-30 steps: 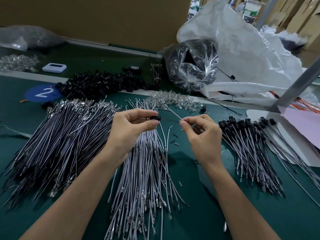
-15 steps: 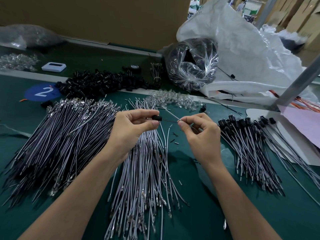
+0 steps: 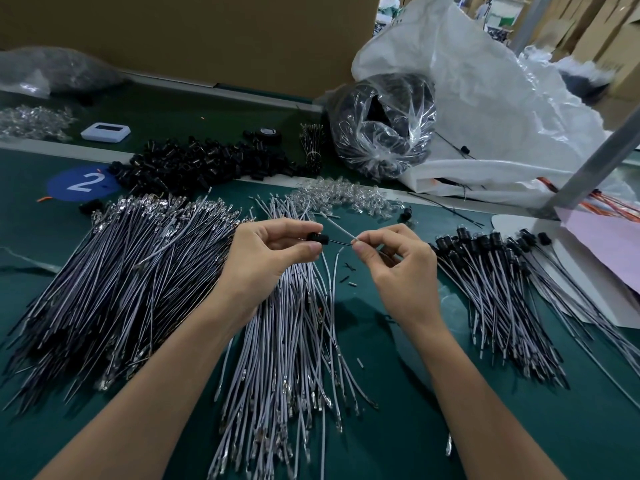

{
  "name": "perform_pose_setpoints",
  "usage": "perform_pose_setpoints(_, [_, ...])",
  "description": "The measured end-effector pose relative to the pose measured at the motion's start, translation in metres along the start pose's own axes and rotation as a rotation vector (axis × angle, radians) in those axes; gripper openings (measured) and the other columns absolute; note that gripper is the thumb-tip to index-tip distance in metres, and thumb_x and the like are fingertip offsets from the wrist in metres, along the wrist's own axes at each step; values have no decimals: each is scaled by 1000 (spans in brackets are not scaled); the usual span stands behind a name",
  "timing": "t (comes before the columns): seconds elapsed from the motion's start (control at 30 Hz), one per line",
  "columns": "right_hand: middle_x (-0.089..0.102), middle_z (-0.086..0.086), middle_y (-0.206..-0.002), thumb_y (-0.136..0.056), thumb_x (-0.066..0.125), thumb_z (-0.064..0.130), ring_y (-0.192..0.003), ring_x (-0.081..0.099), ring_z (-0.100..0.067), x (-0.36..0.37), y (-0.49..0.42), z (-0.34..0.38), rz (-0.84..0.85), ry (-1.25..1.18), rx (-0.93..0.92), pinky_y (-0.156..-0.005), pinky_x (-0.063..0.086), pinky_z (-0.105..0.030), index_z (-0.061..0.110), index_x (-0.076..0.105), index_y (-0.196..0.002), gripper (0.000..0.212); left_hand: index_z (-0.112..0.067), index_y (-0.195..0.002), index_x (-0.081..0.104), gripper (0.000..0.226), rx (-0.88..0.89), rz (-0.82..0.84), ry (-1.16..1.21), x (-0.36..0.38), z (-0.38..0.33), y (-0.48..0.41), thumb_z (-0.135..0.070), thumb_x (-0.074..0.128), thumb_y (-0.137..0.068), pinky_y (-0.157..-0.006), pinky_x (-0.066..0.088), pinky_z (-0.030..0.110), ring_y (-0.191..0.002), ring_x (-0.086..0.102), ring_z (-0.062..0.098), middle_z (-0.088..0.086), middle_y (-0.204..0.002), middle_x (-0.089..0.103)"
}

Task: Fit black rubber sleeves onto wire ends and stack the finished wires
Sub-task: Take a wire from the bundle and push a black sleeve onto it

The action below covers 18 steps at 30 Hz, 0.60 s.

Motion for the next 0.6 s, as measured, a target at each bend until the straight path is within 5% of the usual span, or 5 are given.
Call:
perform_pose_setpoints(0.23, [64,6,-80,-83,76,11,-64,56,-19,5,2,-2,45,-15,-12,-56,43,-26,20,74,-81,10,-10,-100,72,35,-9,-30,107,5,3,0,-10,79,-65,-74,58,24,-86,74,23,9,-91,77])
perform_pose_setpoints(0.4, [67,4,-77,-82,77,10,-59,53,-6,6,2,-2,33,-30,-32,-57,39,-15,19,76,-82,9,-8,-87,77,18,-73,-43,329,6,6,0,-9,74,-69,-71,58,23,-83,75,23,14,-90,76])
perform_pose_setpoints(0.6, [70,2,-80,-79,79,6,-67,64,-14,5,2,-1,1,-64,-52,-62,50,-23,16,77,-83,11,-10,-79,80,12,-157,-55,478,6,7,0,-9,73,-68,-70,58,21,-81,75,20,13,-90,76])
Point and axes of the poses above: each hand's wrist, its own y-axis away from the middle knuckle, its own x-axis out of the palm, z = x × y, the point moved 1 cm from there along -y, towards the middle knuckle
